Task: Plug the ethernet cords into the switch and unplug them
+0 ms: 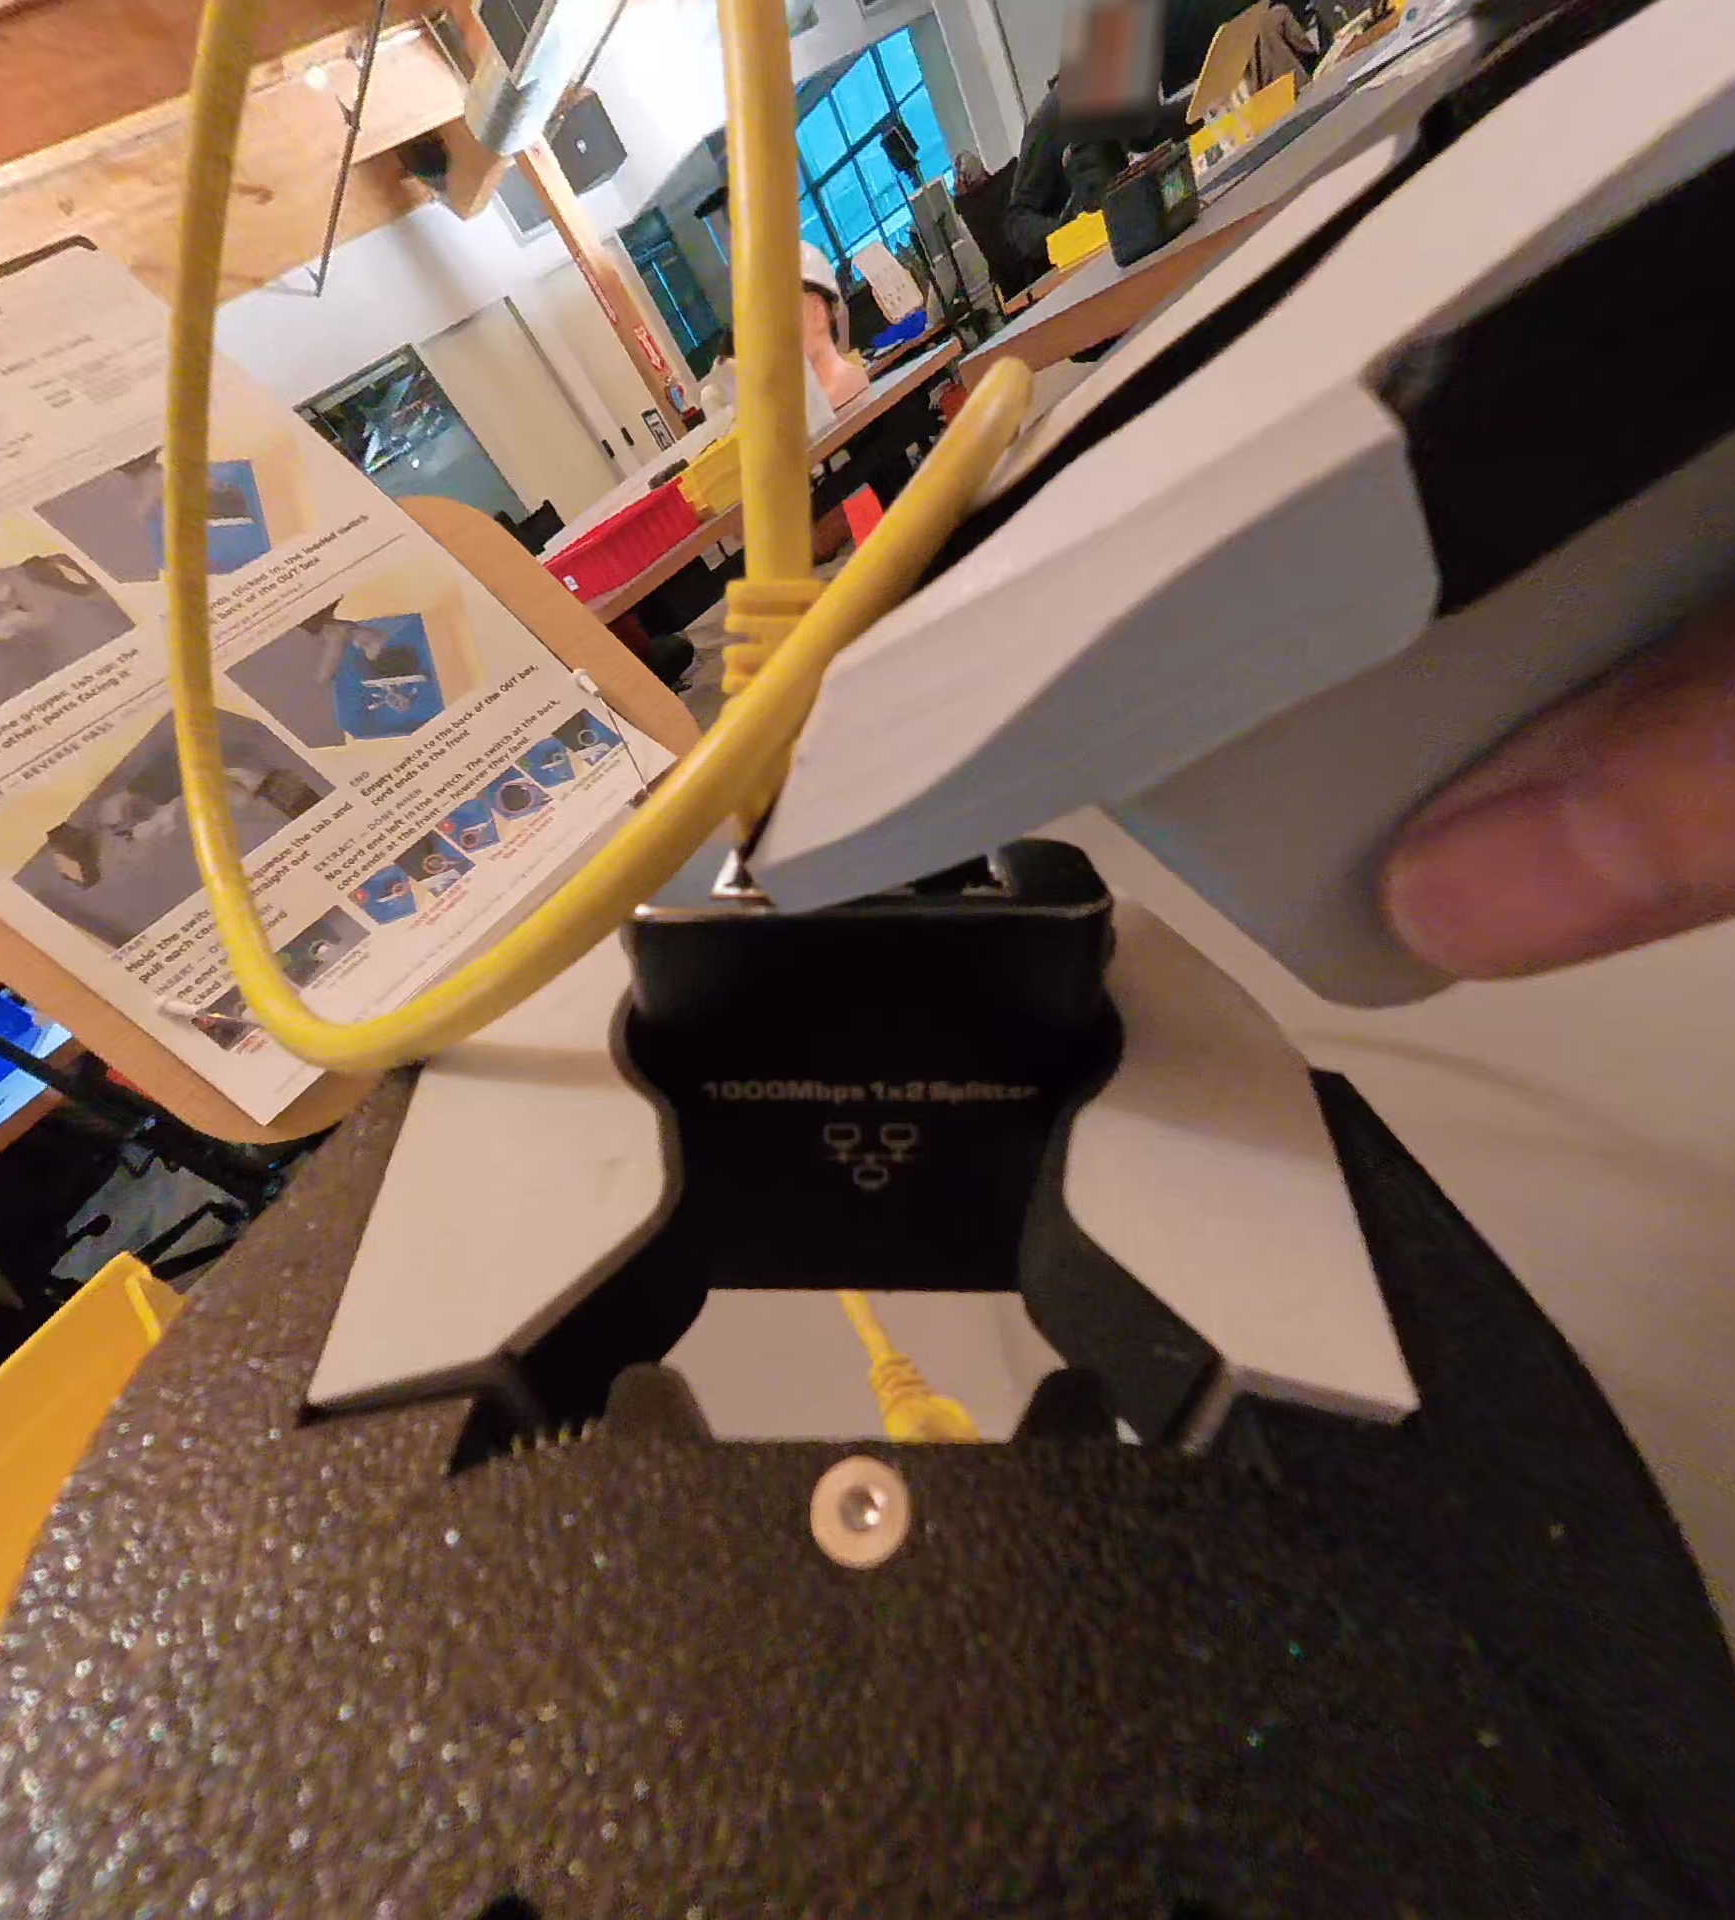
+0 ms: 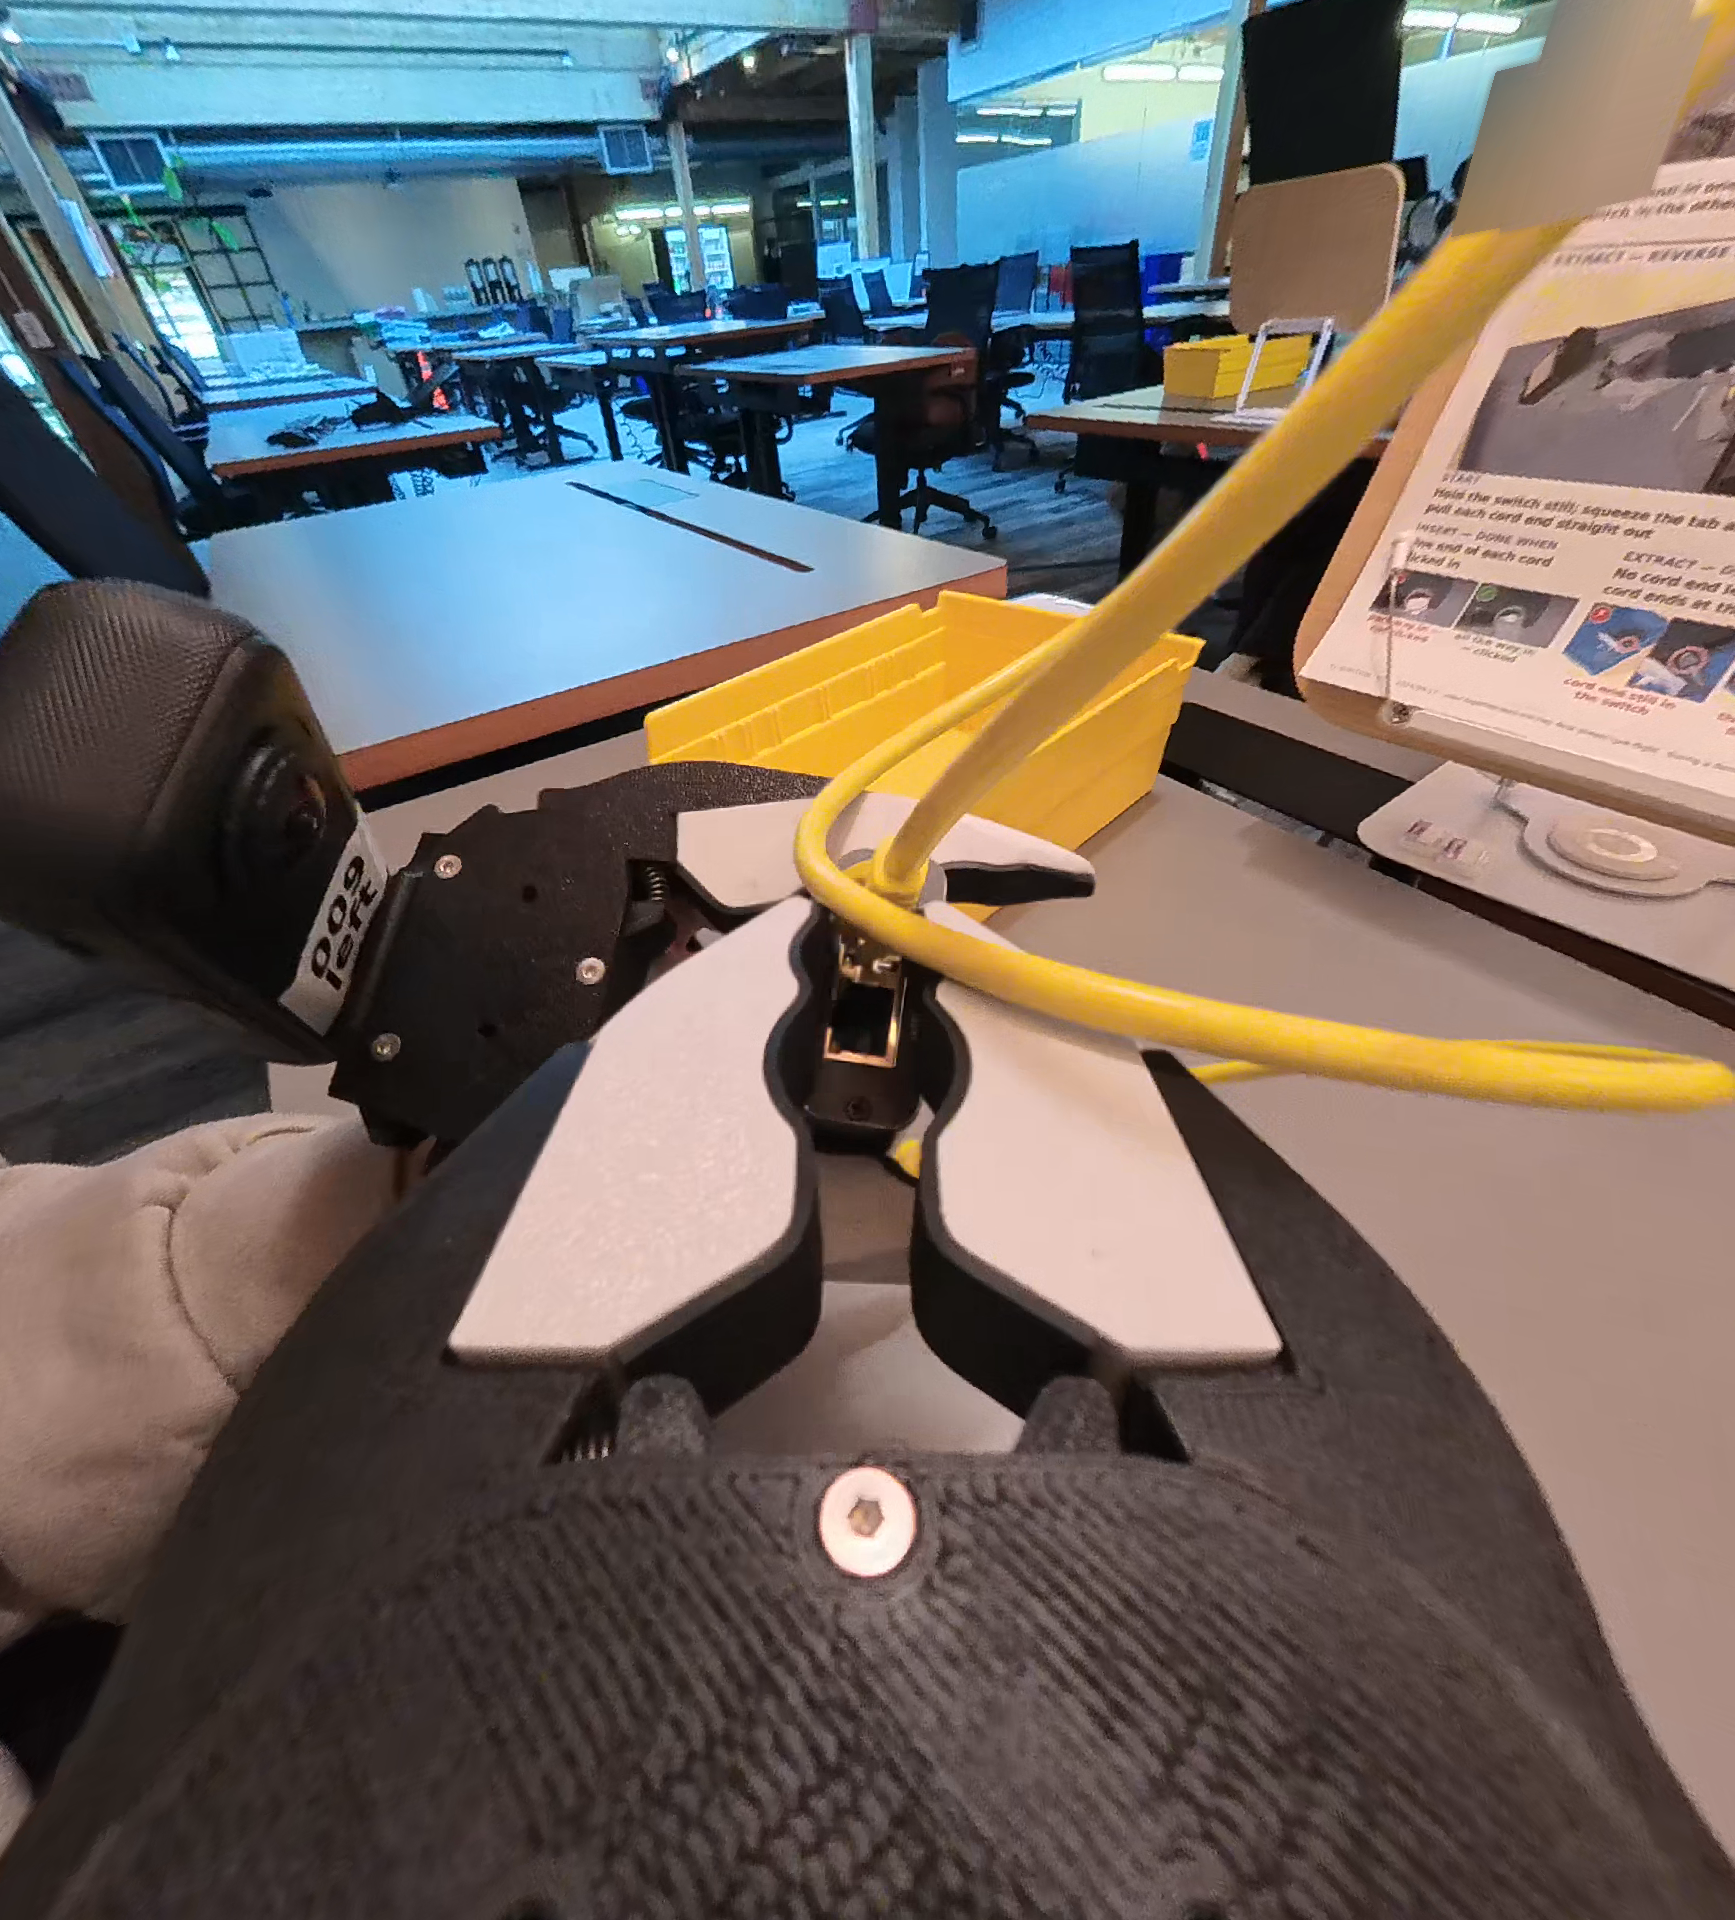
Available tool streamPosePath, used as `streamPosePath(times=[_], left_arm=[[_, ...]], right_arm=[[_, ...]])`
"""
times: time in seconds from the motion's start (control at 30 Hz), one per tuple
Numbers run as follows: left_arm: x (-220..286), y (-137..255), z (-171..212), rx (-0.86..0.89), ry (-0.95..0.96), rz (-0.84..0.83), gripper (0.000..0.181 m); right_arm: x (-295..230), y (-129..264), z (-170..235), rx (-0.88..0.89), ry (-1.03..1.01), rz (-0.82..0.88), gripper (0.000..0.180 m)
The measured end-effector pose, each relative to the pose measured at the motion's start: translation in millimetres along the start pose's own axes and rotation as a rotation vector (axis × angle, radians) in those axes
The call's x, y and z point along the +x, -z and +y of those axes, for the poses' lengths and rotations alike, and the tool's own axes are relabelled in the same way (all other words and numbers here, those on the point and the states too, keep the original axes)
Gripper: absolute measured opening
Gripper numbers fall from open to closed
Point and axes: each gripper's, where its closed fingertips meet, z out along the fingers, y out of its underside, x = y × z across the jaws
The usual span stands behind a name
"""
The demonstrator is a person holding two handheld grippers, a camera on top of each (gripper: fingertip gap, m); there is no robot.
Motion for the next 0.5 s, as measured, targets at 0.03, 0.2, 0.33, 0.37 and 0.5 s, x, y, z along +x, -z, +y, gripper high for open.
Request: streamPosePath(times=[0.03,0.2,0.33,0.37,0.5], left_arm=[[-0.1,0.3,-1.0,0.007,0.003,-0.002,0.075],[-3.0,0.2,-0.1,-0.004,-0.026,-0.044,0.075],[-3.9,0.6,-0.4,0.001,-0.041,-0.064,0.074],[-3.4,0.7,-1.2,0.004,-0.038,-0.063,0.074],[-2.9,0.8,-2.1,0.011,-0.034,-0.072,0.074]], right_arm=[[-0.9,0.1,-0.6,0.002,0.016,-0.003,0.014],[-2.0,0.0,0.2,-0.014,0.065,0.01,0.014],[-2.0,0.6,0.7,-0.012,0.103,0.016,0.014],[-2.4,1.1,0.2,-0.01,0.12,0.021,0.014],[-2.6,0.9,0.5,-0.007,0.141,0.032,0.015]])
